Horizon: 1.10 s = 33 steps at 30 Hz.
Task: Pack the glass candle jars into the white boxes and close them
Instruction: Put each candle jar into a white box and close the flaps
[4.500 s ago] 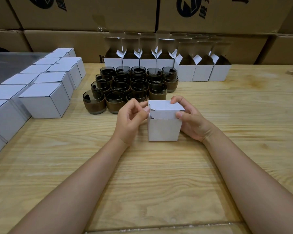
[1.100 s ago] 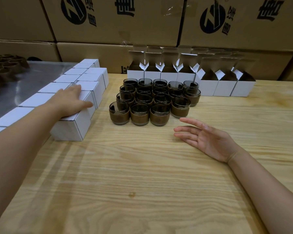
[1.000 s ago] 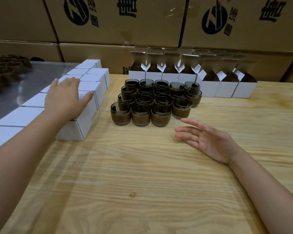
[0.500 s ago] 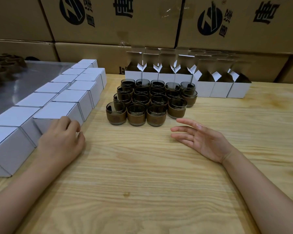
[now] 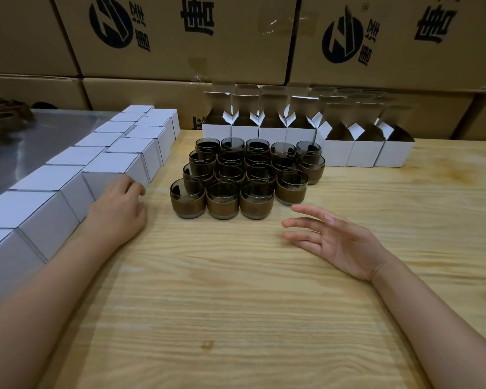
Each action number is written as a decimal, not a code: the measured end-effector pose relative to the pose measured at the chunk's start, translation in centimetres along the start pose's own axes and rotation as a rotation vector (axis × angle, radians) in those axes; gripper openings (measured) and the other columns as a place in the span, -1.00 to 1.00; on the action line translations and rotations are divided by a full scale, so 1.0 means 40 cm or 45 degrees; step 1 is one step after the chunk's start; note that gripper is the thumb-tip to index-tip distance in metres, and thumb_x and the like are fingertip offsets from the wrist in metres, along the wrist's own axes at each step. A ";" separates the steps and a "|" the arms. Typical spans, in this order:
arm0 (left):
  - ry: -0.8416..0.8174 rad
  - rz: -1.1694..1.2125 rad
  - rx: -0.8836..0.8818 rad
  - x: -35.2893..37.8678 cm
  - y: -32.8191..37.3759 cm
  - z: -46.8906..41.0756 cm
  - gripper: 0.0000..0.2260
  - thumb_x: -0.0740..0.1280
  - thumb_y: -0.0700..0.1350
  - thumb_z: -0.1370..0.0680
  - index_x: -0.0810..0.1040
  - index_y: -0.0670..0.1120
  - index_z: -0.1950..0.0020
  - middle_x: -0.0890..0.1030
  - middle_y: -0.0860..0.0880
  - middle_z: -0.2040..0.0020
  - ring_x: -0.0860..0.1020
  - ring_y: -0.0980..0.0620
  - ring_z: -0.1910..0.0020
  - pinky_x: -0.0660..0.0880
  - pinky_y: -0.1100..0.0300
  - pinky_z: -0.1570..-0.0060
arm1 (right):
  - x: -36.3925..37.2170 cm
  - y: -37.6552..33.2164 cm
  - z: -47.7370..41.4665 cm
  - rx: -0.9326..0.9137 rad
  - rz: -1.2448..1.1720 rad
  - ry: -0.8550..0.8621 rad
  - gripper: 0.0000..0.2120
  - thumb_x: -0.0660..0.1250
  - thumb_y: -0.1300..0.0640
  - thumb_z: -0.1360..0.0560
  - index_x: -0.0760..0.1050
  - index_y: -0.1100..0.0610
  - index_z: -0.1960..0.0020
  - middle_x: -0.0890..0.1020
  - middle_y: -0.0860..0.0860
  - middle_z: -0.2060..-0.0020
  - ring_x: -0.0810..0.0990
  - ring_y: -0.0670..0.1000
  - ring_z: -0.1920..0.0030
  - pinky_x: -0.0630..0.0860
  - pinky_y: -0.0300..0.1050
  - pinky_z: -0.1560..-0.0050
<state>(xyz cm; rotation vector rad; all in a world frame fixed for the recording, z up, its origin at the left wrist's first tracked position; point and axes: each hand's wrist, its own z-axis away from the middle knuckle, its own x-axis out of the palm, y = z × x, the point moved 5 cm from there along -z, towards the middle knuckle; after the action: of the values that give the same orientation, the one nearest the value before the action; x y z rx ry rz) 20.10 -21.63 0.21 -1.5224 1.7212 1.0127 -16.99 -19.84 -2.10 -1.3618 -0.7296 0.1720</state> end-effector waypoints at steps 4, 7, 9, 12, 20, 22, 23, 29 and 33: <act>-0.087 -0.044 -0.038 0.036 -0.017 -0.051 -0.76 0.31 -0.21 -0.48 0.54 -0.19 -0.13 0.48 -0.13 -0.17 0.51 -0.21 -0.09 0.49 -0.07 0.11 | -0.004 0.002 -0.004 0.011 -0.015 -0.016 -0.42 0.31 0.06 -0.43 0.34 0.22 -0.41 0.49 0.30 -0.27 0.46 0.31 -0.31 0.38 0.11 -0.36; -0.063 -0.116 -0.072 0.040 -0.016 -0.072 -0.78 0.32 -0.16 -0.49 0.57 -0.16 -0.11 0.50 -0.13 -0.14 0.55 -0.22 -0.02 0.45 -0.03 0.09 | -0.006 0.003 -0.005 0.020 -0.045 -0.023 -0.43 0.30 0.06 -0.44 0.35 0.22 -0.41 0.49 0.31 -0.28 0.46 0.31 -0.31 0.40 0.09 -0.35; -0.045 -0.109 -0.109 0.041 -0.008 -0.076 -0.78 0.31 -0.14 -0.51 0.57 -0.17 -0.11 0.50 -0.14 -0.13 0.56 -0.22 0.01 0.43 -0.02 0.07 | -0.005 0.003 -0.004 0.024 -0.053 -0.028 -0.42 0.32 0.04 -0.43 0.36 0.21 -0.40 0.48 0.31 -0.28 0.46 0.31 -0.31 0.41 0.08 -0.34; 0.149 -0.021 -0.156 0.007 0.019 -0.069 -0.79 0.24 -0.15 -0.54 0.60 -0.23 -0.05 0.54 -0.21 -0.05 0.56 -0.25 0.13 0.40 -0.03 0.10 | -0.002 0.000 -0.004 0.027 -0.057 -0.032 -0.38 0.39 0.03 -0.41 0.36 0.21 -0.40 0.48 0.31 -0.28 0.47 0.30 -0.30 0.42 0.07 -0.33; 0.215 0.827 -0.098 -0.057 0.365 0.037 -0.93 0.34 -0.20 -0.51 0.58 -0.04 0.11 0.48 0.15 0.39 0.48 0.06 0.38 0.42 0.15 0.30 | 0.003 -0.006 0.000 0.017 -0.063 -0.011 -0.42 0.31 0.04 -0.42 0.36 0.22 -0.40 0.48 0.31 -0.28 0.47 0.31 -0.29 0.44 0.07 -0.31; 0.034 0.884 -0.037 -0.020 0.454 0.073 -0.93 0.34 -0.16 -0.51 0.57 0.01 0.12 0.47 0.14 0.43 0.45 0.15 0.42 0.41 0.17 0.35 | 0.004 -0.006 0.002 0.010 -0.071 0.000 -0.44 0.29 0.05 -0.43 0.36 0.22 -0.40 0.49 0.31 -0.27 0.49 0.30 -0.28 0.44 0.07 -0.31; -0.055 0.918 -0.039 0.002 0.481 0.091 -0.93 0.34 -0.15 -0.51 0.57 0.02 0.12 0.47 0.12 0.44 0.45 0.16 0.43 0.42 0.17 0.35 | 0.004 -0.006 0.003 0.006 -0.072 0.010 -0.45 0.27 0.06 -0.44 0.36 0.22 -0.40 0.50 0.30 -0.26 0.50 0.29 -0.27 0.44 0.06 -0.31; -0.330 1.014 -0.063 0.065 0.497 0.121 -0.85 0.33 -0.12 -0.51 0.52 0.14 0.18 0.54 0.09 0.40 0.48 0.17 0.40 0.47 0.15 0.27 | 0.000 -0.004 0.007 -0.011 -0.063 0.043 -0.45 0.27 0.06 -0.43 0.36 0.21 -0.39 0.53 0.26 -0.24 0.52 0.28 -0.25 0.45 0.08 -0.31; -0.427 1.006 -0.110 0.087 0.497 0.109 -0.89 0.30 -0.10 -0.50 0.55 0.10 0.17 0.57 0.10 0.35 0.49 0.19 0.37 0.50 0.14 0.21 | -0.039 -0.050 0.005 -0.208 0.052 0.264 -0.56 0.31 0.07 -0.42 0.47 0.21 -0.26 0.62 0.17 -0.11 0.62 0.18 -0.09 0.55 0.09 -0.17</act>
<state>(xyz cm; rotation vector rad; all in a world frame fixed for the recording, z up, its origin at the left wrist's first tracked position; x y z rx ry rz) -0.23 -18.87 -2.15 -0.6223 2.0677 1.6290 -18.88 -20.93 -0.83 -1.5254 -0.5514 0.0024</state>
